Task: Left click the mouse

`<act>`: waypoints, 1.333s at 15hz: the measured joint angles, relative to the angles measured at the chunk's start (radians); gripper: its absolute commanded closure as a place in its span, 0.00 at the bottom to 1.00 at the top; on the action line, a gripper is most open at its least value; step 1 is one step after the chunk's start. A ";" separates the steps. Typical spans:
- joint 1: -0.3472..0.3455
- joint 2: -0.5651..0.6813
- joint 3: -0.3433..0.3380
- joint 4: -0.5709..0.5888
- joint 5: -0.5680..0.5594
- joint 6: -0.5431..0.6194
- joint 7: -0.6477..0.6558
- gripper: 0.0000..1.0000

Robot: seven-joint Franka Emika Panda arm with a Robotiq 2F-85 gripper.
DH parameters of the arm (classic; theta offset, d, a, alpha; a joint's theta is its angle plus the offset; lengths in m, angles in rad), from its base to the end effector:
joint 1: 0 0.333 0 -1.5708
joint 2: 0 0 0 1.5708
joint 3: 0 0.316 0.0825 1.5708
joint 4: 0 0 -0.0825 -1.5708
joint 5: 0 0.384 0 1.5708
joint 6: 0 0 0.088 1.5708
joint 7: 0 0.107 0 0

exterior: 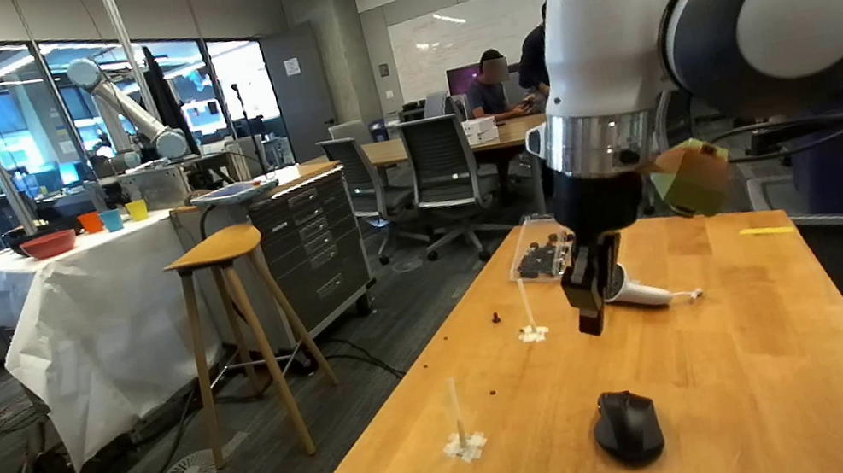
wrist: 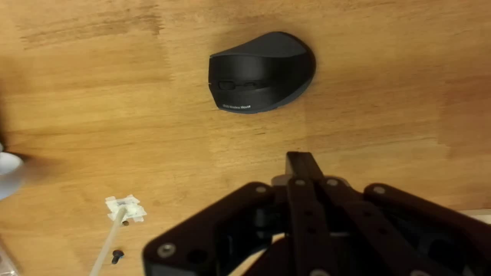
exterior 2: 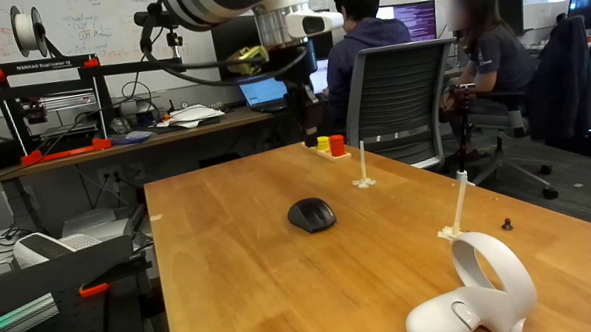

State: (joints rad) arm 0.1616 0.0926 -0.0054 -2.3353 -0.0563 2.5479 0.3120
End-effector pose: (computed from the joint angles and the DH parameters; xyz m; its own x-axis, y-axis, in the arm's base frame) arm 0.5188 0.0824 0.3080 0.9861 -0.1099 0.1246 -0.1107 -0.9939 -0.0010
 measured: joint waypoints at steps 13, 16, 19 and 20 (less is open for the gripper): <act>-0.055 -0.212 0.011 0.180 0.022 -0.588 -0.068 0.74; -0.065 -0.212 0.011 0.208 0.022 -0.642 -0.083 0.60; -0.072 -0.213 0.011 0.228 0.022 -0.673 -0.097 0.36; -0.073 -0.214 0.011 0.233 0.022 -0.681 -0.100 0.30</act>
State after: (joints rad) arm 0.0883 -0.1215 0.0058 -2.1026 -0.0342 1.8668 0.2118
